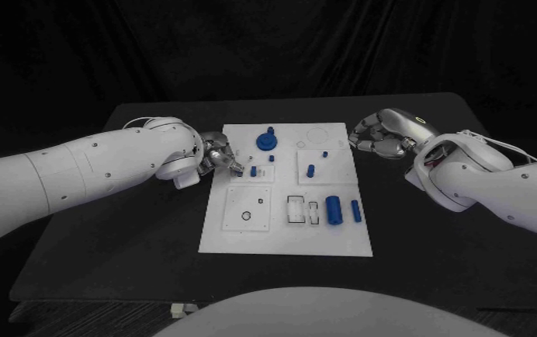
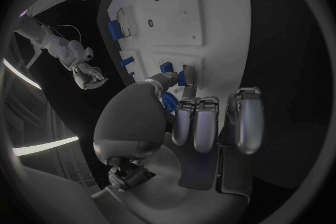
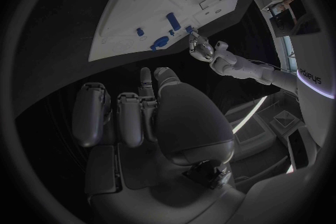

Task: Assemble the parts on the task board

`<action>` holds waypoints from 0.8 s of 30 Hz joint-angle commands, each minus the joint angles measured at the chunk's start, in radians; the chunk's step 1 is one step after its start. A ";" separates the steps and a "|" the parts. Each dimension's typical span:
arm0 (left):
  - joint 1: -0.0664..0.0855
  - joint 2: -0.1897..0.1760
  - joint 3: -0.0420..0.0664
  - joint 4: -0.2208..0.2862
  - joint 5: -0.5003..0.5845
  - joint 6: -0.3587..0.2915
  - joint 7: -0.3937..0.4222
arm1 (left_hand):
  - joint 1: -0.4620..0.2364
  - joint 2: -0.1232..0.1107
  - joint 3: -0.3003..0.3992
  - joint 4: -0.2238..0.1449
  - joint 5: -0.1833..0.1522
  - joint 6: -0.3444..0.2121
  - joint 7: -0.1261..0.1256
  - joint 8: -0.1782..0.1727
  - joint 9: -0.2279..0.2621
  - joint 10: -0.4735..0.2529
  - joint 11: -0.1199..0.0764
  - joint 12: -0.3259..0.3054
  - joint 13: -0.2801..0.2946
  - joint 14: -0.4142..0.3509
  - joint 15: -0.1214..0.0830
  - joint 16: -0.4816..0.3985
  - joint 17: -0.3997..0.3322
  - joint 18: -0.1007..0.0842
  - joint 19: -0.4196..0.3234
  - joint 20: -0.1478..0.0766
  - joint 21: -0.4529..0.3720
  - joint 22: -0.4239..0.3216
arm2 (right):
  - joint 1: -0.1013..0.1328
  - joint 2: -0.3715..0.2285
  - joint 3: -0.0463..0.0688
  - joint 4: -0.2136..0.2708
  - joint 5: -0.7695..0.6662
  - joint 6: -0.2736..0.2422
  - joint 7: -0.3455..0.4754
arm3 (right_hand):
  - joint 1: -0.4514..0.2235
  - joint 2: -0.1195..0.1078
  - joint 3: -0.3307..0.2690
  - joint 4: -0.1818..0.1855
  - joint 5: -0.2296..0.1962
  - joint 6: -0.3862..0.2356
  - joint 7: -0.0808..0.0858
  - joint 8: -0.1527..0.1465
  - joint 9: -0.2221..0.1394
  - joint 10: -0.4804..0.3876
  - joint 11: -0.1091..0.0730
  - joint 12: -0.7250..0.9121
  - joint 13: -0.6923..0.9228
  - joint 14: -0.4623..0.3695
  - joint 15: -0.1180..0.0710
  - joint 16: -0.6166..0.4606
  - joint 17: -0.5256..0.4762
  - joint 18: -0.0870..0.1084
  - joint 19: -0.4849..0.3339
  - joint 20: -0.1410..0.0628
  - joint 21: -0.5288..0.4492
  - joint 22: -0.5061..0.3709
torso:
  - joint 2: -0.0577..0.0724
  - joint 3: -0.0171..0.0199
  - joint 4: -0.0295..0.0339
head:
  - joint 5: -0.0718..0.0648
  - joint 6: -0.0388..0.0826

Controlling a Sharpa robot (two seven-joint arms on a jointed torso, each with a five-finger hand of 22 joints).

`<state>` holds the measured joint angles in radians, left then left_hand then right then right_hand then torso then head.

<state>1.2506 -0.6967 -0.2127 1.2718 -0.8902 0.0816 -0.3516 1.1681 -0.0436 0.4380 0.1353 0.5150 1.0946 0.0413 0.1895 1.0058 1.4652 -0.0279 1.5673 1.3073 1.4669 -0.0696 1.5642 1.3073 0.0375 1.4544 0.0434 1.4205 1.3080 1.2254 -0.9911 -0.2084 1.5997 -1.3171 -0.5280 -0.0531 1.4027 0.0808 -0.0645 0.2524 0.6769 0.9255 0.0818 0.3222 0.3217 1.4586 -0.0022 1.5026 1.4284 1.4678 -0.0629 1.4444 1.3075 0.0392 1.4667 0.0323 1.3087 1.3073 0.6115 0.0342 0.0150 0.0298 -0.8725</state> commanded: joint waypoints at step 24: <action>0.039 0.031 0.001 -0.055 0.002 0.211 -0.118 | -0.008 -0.021 0.129 -0.093 0.023 -0.007 0.002 0.006 0.010 0.106 0.005 0.004 0.263 0.104 0.005 0.007 0.263 0.005 -0.002 0.005 -0.005 0.206 | -0.003 0.001 0.001 -0.002 -0.001 0.007 -0.021 | 0.013 -0.002 0.007 0.000 0.005 0.005 -0.002 -0.005 -0.002 0.035 0.001 -0.007 -0.008 0.055 -0.006 -0.007 0.002 0.019 0.011 0.008 -0.004 0.186 | 0.001 0.0002 -0.0009 | -0.002 0.000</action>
<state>1.2860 -0.6681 -0.2121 1.2184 -0.8906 0.2229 -0.4319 1.1586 -0.0532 0.4530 0.1503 0.5342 1.0884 0.0488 0.1896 1.0145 1.4667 -0.0264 1.5672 1.3074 1.4668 -0.0696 1.5642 1.3073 0.0375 1.4545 0.0434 1.4205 1.3078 1.2251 -0.9902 -0.2084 1.5984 -1.3167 -0.5250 -0.0559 1.4040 0.0749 -0.0646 0.2524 0.6769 0.9255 0.0818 0.3222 0.3207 1.4586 -0.0022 1.4987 1.4284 1.4663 -0.0641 1.4405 1.3074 0.0392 1.4667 0.0323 1.3087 1.3081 0.6109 0.0348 0.0135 0.0282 -0.8725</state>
